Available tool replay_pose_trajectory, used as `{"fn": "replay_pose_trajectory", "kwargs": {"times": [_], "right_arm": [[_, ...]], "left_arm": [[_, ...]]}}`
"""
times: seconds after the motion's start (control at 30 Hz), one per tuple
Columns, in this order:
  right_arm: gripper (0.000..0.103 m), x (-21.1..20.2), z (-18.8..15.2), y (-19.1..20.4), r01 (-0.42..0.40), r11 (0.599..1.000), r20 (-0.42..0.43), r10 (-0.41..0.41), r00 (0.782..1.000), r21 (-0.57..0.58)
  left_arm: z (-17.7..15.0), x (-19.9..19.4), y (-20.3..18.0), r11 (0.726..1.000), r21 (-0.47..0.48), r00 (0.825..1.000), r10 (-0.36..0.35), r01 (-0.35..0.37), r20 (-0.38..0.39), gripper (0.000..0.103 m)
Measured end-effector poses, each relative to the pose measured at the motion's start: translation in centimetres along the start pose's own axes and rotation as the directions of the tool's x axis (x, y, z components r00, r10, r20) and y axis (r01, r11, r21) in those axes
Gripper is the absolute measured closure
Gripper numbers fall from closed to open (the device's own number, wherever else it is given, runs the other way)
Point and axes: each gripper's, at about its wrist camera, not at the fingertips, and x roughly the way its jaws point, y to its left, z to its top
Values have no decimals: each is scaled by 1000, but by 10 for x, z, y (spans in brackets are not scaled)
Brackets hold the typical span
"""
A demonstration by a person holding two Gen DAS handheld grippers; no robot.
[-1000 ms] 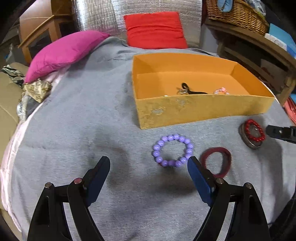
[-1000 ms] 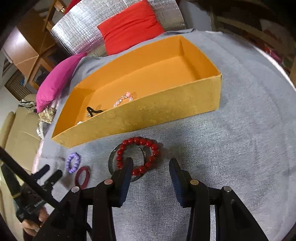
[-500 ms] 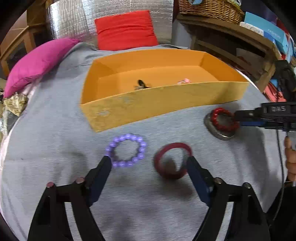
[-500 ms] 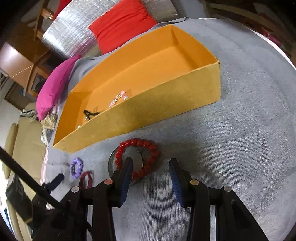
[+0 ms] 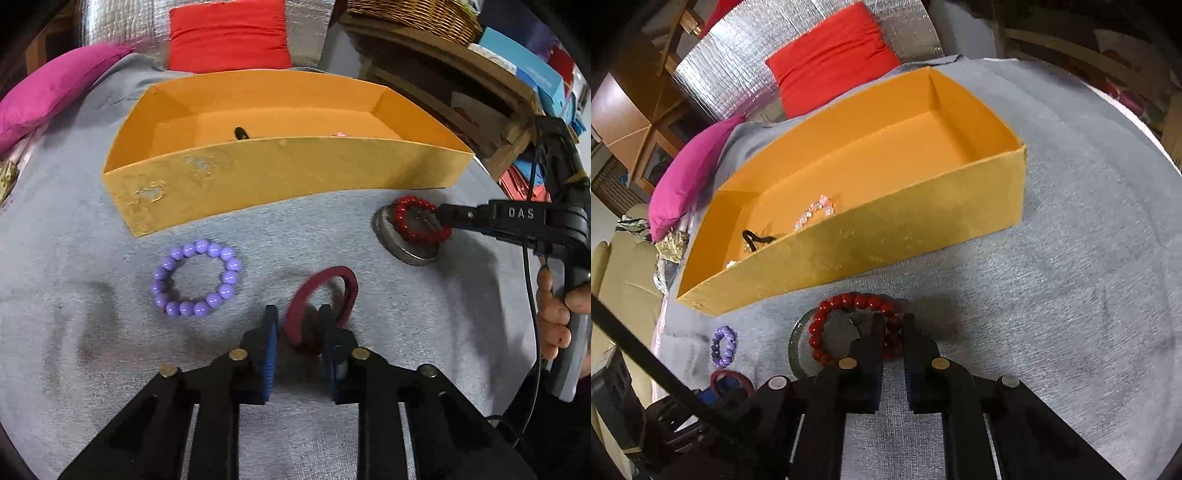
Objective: Organize jewelry
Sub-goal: 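Close the left tool on the dark red hair tie while the right tool grasps the red bead bracelet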
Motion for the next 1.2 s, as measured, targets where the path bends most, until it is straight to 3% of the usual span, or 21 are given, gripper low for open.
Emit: {"fn": "replay_pose_trajectory", "kwargs": {"times": [0.07, 0.6, 1.2], "right_arm": [[93, -4, 1, -4, -2, 1000, 9, 2, 1000, 5], [93, -32, 7, -45, -18, 995, 67, 11, 998, 98], [93, -74, 7, -26, -190, 981, 236, 178, 955, 28]], "left_arm": [[-2, -1, -3, 1000, 17, 1000, -6, 6, 4, 90], [3, -7, -18, 998, 50, 998, -30, 27, 60, 94], [4, -14, -27, 997, 70, 995, -29, 22, 96, 95]]}}
